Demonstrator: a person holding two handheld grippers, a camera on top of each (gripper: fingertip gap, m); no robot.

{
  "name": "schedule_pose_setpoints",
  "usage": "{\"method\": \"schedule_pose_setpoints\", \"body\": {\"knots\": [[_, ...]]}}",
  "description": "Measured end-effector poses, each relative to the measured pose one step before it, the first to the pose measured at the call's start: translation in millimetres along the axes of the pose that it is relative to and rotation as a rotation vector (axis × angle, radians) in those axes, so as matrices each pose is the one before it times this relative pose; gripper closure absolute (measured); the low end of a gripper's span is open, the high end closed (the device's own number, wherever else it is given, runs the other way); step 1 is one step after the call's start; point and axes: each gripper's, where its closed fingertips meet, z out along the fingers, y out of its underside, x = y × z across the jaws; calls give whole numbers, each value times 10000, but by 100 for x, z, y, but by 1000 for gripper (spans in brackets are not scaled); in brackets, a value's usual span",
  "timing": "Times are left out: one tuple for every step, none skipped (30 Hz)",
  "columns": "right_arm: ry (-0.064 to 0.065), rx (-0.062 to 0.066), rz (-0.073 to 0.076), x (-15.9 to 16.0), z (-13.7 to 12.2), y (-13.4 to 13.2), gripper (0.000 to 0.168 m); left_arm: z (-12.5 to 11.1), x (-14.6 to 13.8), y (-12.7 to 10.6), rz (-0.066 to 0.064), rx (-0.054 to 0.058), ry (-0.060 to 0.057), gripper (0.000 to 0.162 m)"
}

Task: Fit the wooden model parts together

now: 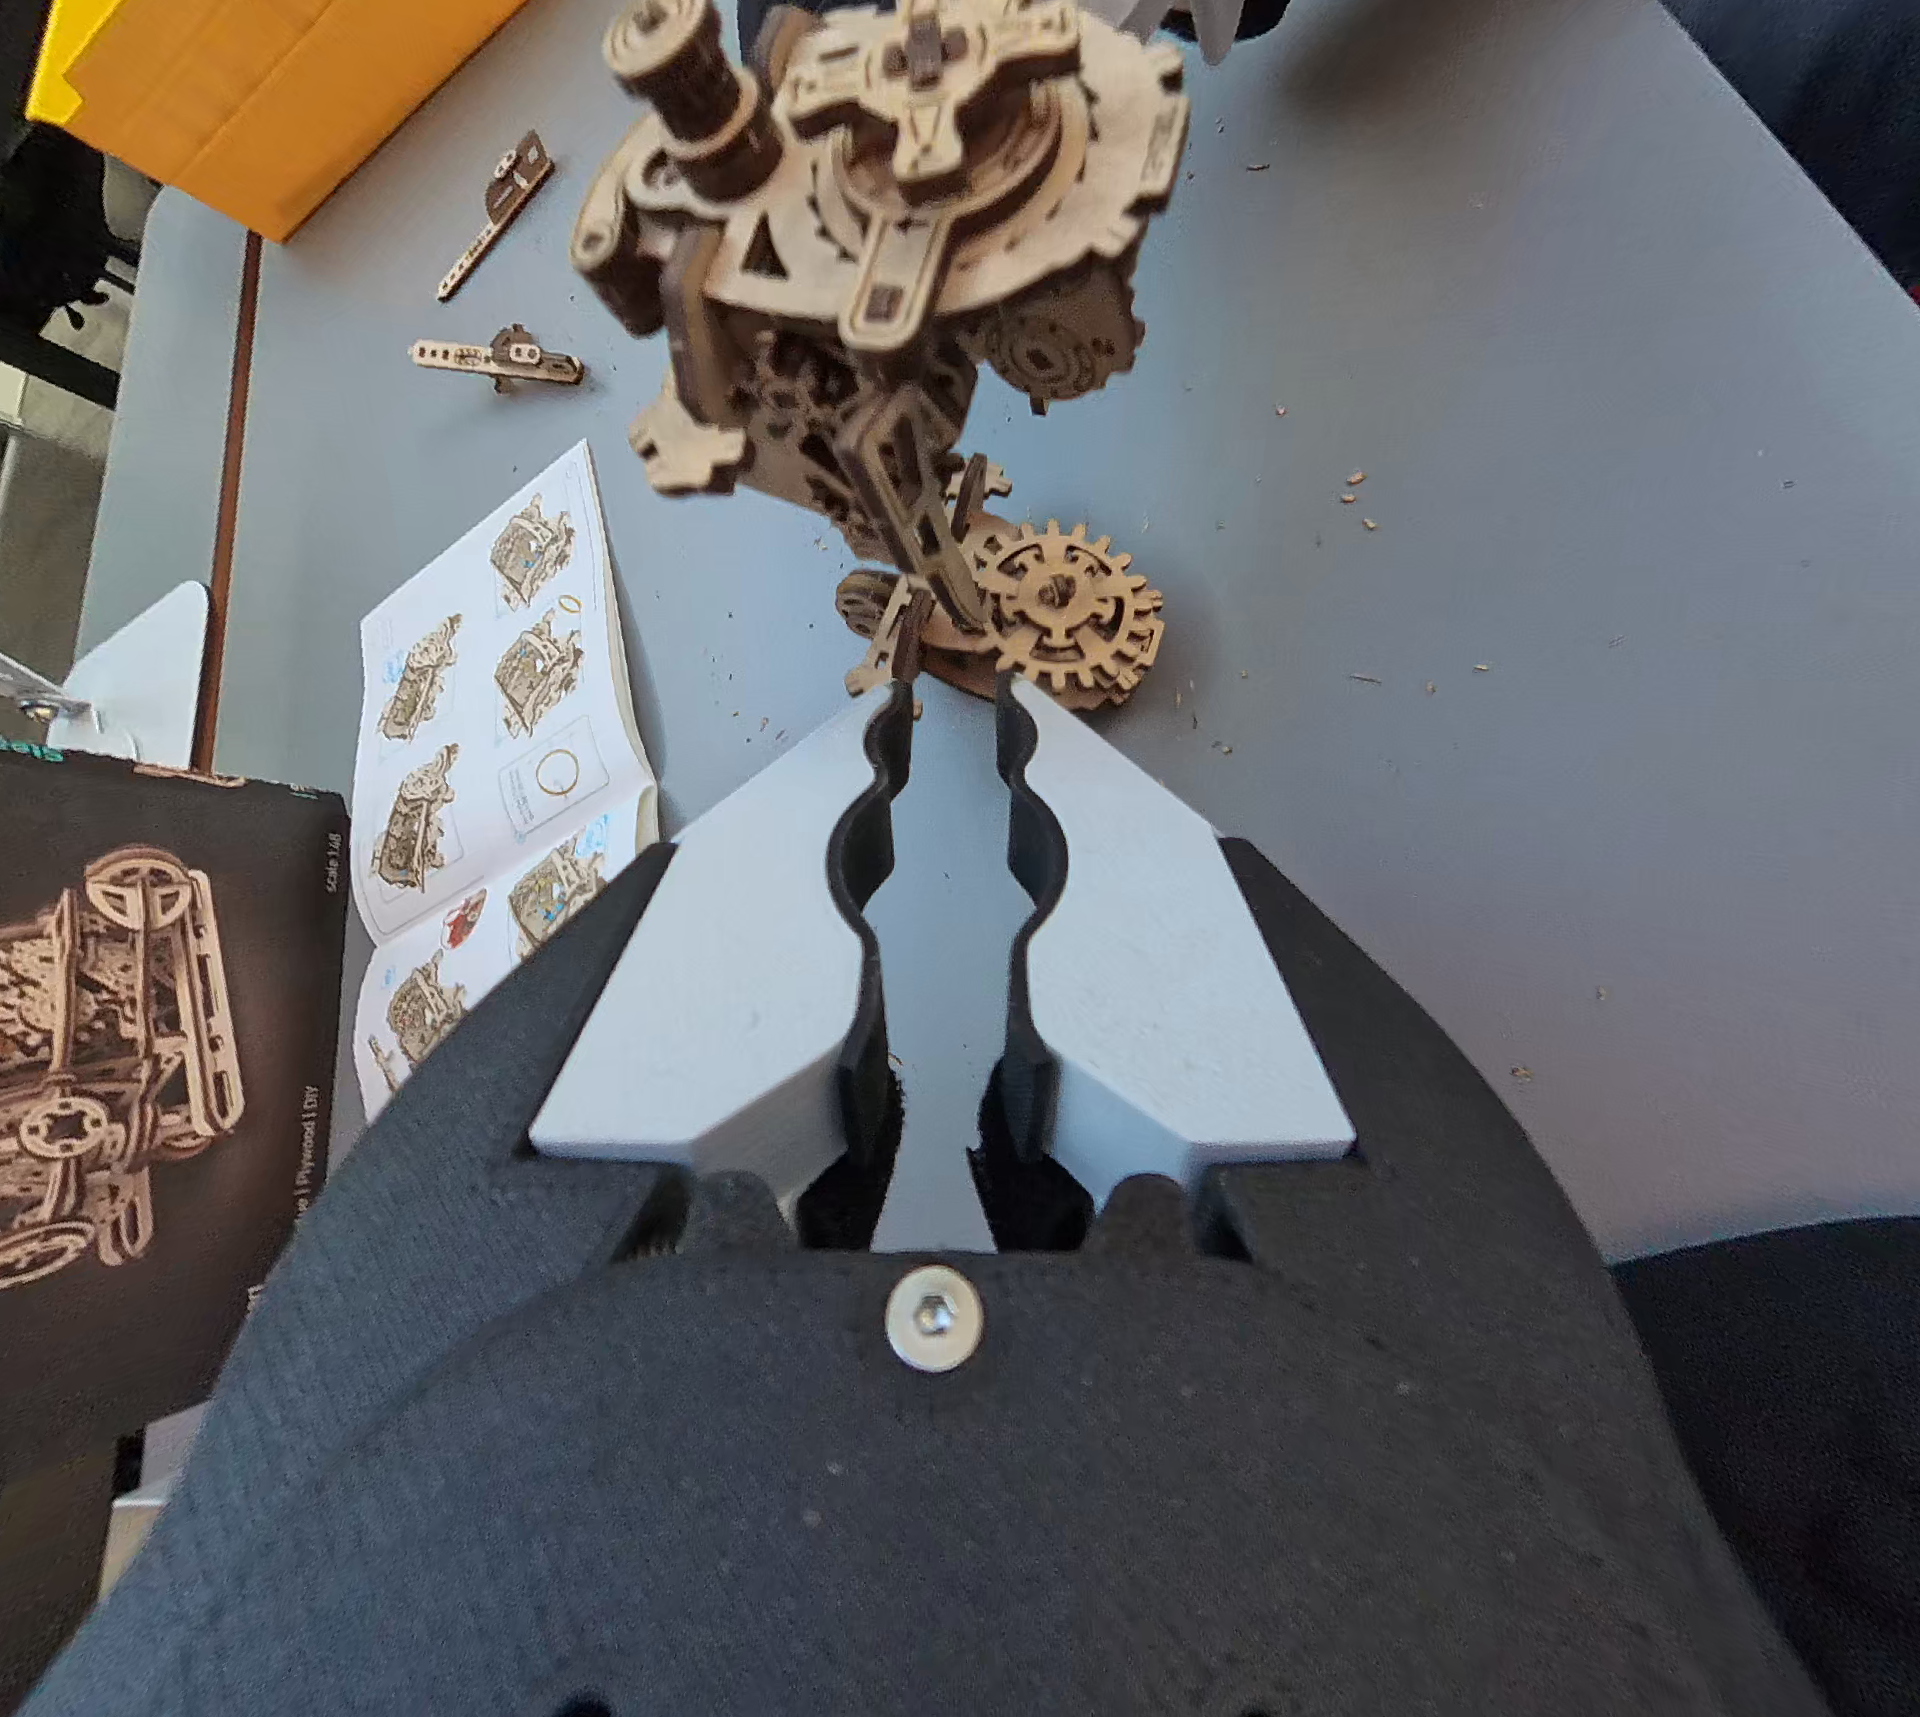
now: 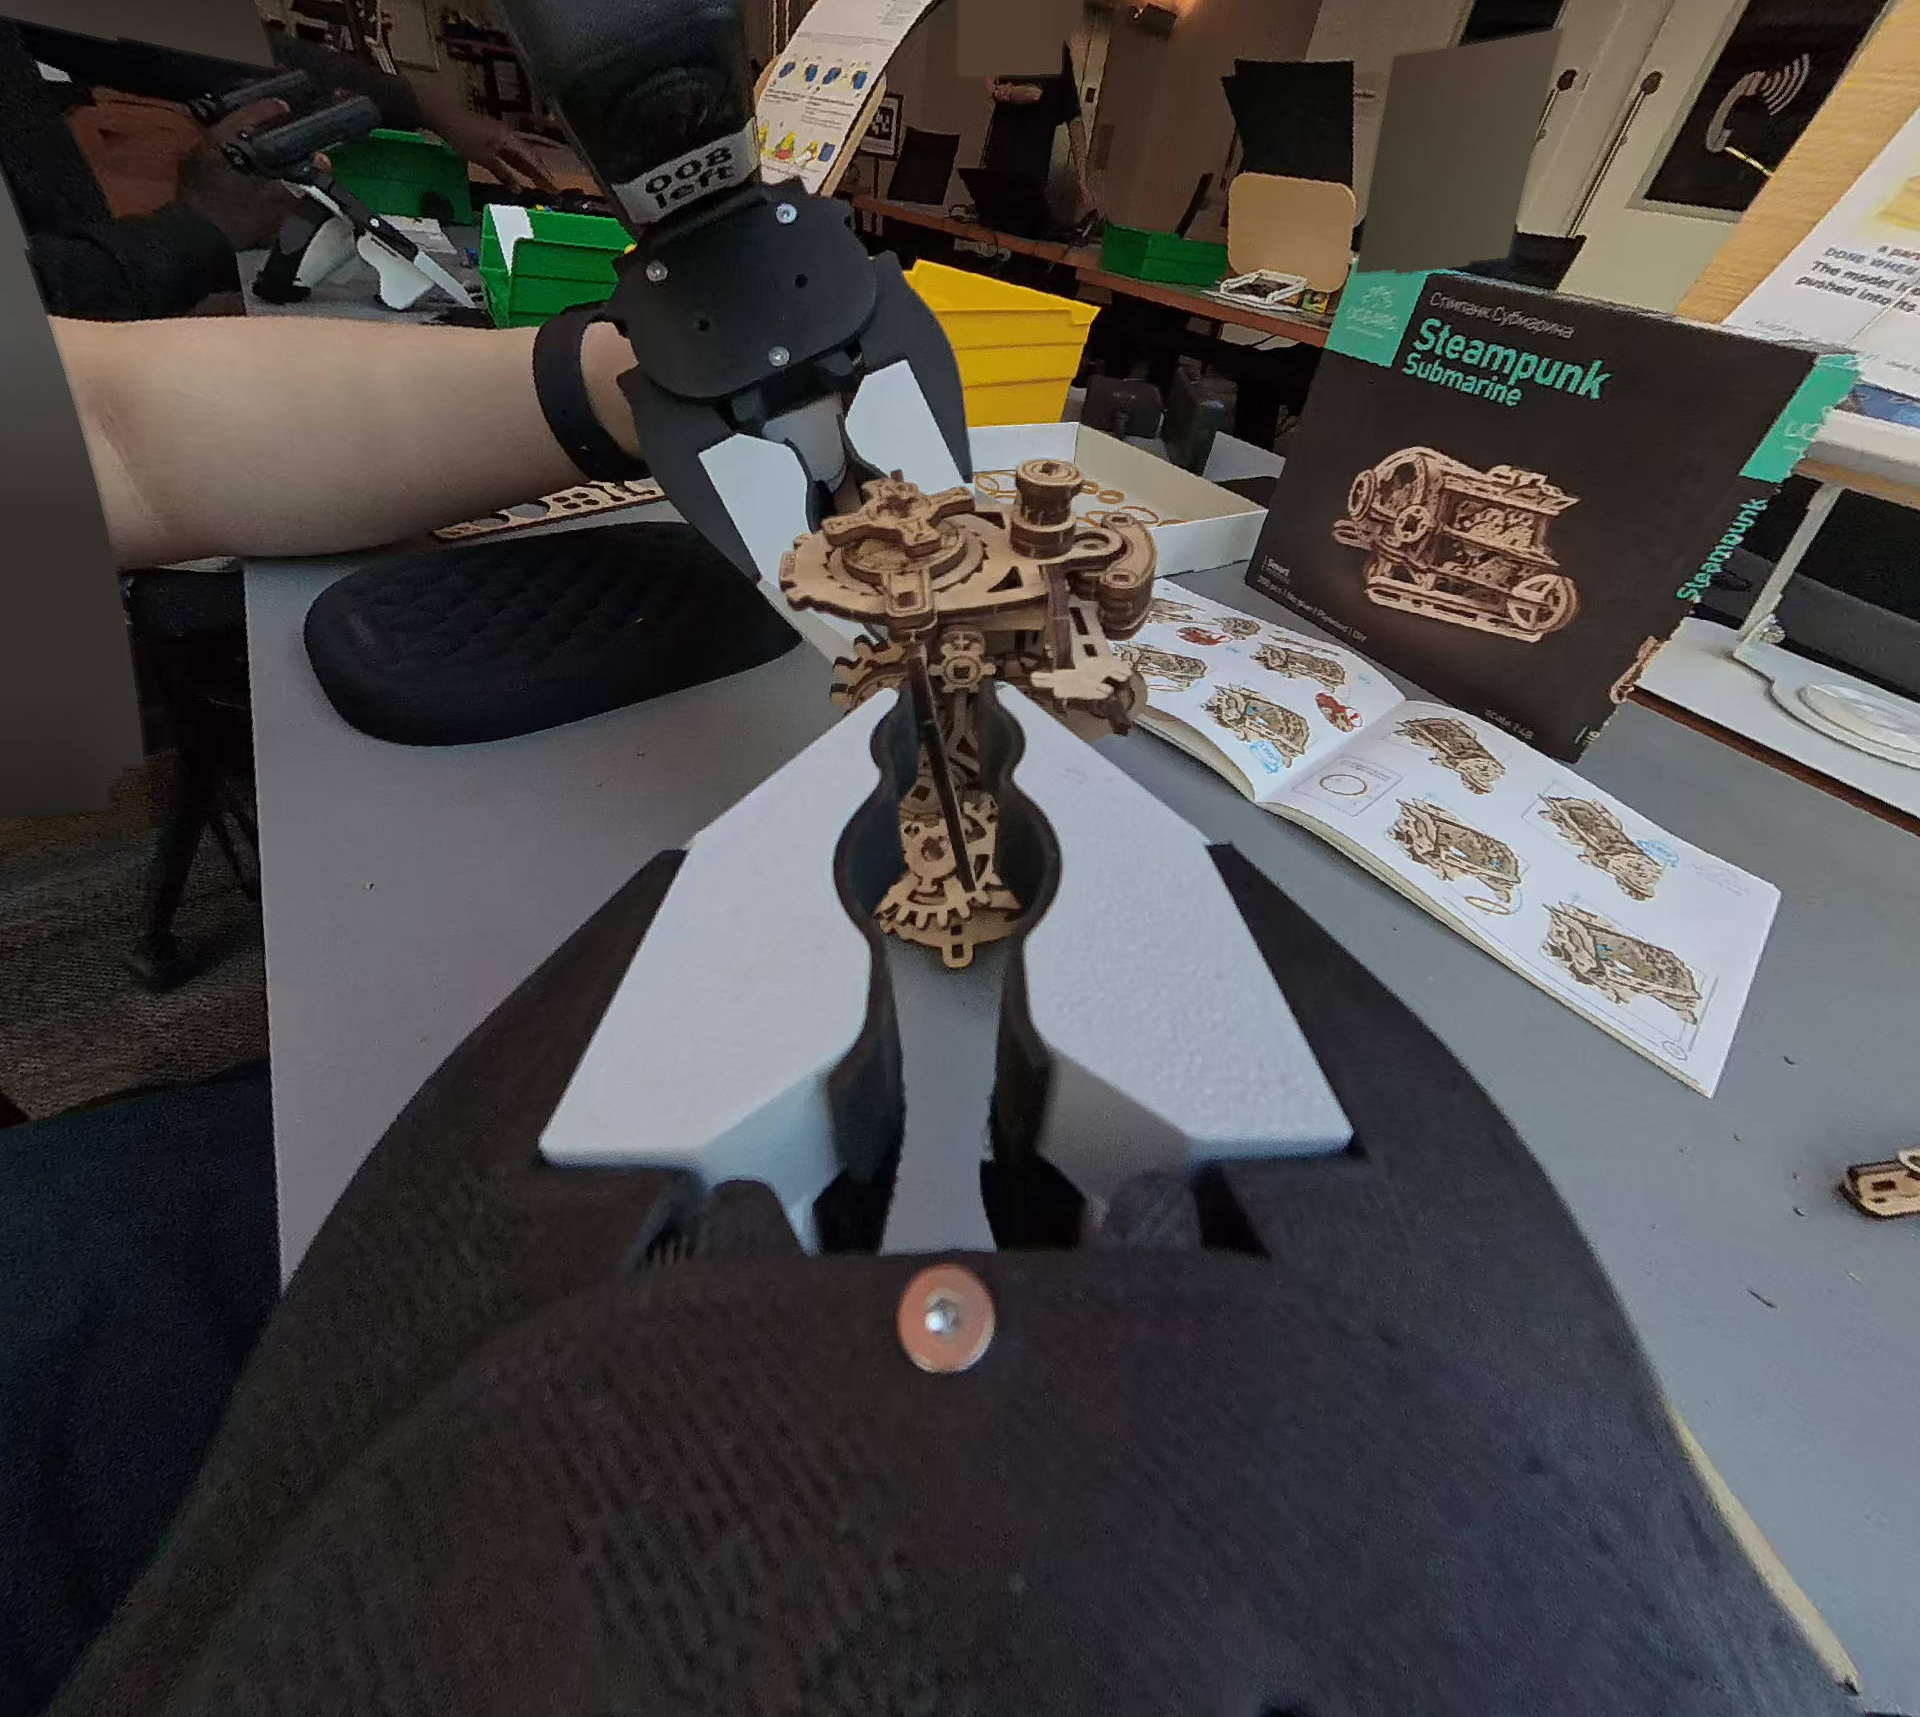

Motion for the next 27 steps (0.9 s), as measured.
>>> {"method": "schedule_pose_setpoints", "body": {"knots": [[14,82,74,145,-86,-183,159,-271,-32,380,-206,-1,10,148],[21,68,78,169,-113,-203,159,-246,-21,451,-235,17,34,146],[14,58,68,173,-127,-200,159,-191,0,481,-264,26,67,145],[23,63,78,192,-139,-217,159,-101,-68,506,-273,2,32,144],[20,86,96,211,-170,-257,159,1,-65,421,-256,16,26,141],[0,85,106,183,-163,-259,159,73,31,286,-207,29,72,139],[10,77,91,188,-179,-234,159,120,92,217,-87,-6,78,140],[39,75,54,180,-184,-221,159,166,-35,182,54,-65,-50,140],[61,65,12,170,-180,-205,159,189,61,140,142,-90,-41,140],[63,41,-10,147,-190,-166,159,193,86,75,148,-95,-48,139],[50,19,-25,107,-179,-118,159,149,-7,-15,141,-55,-122,139],[33,22,-28,64,-168,-95,159,109,-40,-41,139,-26,-134,138],[16,21,-11,42,-156,-72,159,59,-208,-34,138,-19,-210,137],[-4,12,-3,9,-135,-29,159,28,-320,-27,143,22,-234,136],[-14,3,3,1,-107,-5,159,50,-350,75,147,-14,-197,133],[2,-19,-15,16,-86,66,159,123,-422,144,109,-71,-207,131],[3,-36,-29,44,-72,101,159,155,-300,-31,19,30,-106,128],[-2,-30,-21,50,-63,115,159,187,-135,-197,-44,134,27,126],[8,-19,-2,86,-52,113,159,195,-146,-276,-8,140,15,125],[8,-6,16,93,-53,97,159,168,-139,-276,87,115,8,123],[-10,-4,26,91,-54,87,159,166,42,-229,151,63,111,122],[-5,-4,15,95,-74,84,159,168,175,-84,225,-37,177,120],[12,-10,6,122,-70,82,159,180,31,67,325,-127,49,122],[9,-17,1,135,-77,83,159,186,90,146,362,-134,66,125],[0,-24,2,117,-74,83,159,178,205,175,290,-138,152,128],[7,-33,-1,115,-78,85,159,165,109,123,180,-91,114,131],[12,-21,-15,125,-76,47,159,144,126,17,127,0,126,133]]}}
